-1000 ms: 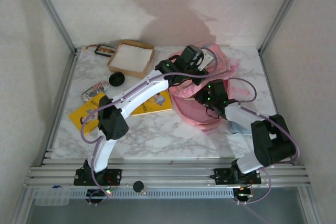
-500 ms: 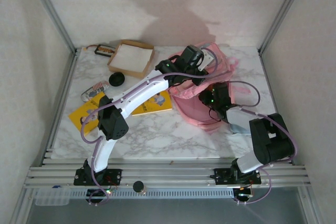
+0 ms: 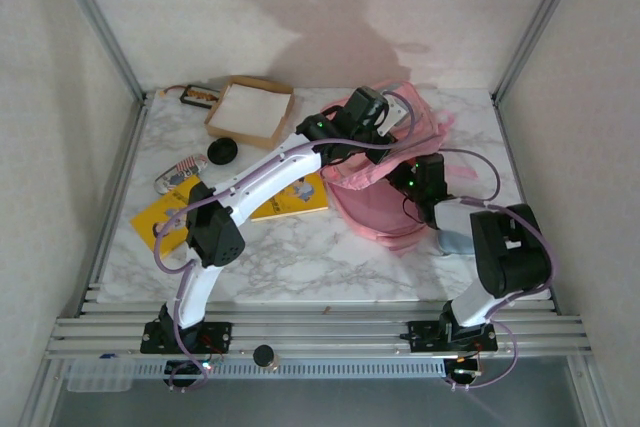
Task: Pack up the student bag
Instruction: Place the book in the student bag, then close the student bag at the center of the table.
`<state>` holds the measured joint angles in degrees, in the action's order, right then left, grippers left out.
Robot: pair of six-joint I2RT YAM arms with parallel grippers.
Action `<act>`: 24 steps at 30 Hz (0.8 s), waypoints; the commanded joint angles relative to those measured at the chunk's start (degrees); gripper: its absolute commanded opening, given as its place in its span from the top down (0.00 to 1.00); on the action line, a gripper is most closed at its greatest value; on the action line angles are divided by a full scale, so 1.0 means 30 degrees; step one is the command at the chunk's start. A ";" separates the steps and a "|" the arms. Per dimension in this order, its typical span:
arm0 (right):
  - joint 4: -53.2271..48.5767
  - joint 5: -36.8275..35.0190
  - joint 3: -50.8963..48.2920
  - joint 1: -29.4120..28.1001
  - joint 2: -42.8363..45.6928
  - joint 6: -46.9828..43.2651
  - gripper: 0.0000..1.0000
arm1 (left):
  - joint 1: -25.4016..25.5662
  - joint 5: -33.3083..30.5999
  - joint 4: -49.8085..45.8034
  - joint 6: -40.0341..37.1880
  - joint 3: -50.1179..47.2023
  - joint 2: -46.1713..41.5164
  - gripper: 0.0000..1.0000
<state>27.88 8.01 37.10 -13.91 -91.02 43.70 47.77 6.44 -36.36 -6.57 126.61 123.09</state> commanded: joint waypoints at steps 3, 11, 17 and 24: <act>-0.1290 0.2211 -0.1743 -0.0021 0.3534 -0.1676 0.63 | -0.0162 -0.0172 0.1703 0.0695 -0.0092 -0.1522 1.00; -0.9034 0.0269 -0.2953 -0.0013 1.1325 -0.0767 0.50 | -0.0782 0.1135 0.1915 0.1980 -0.0054 -0.0942 1.00; -1.6959 -0.4115 -0.0453 0.0063 1.6004 -0.0077 0.43 | -0.0725 0.2640 0.1605 0.2652 -0.1142 -0.0542 1.00; -1.9108 -0.2252 0.3327 0.0067 1.5784 -0.1695 0.36 | -0.0367 0.4362 0.2875 0.4299 -0.5447 -0.1592 0.91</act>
<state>-24.73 -1.28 43.40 -13.85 -41.95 41.47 46.41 16.10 -29.95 1.85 114.89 122.85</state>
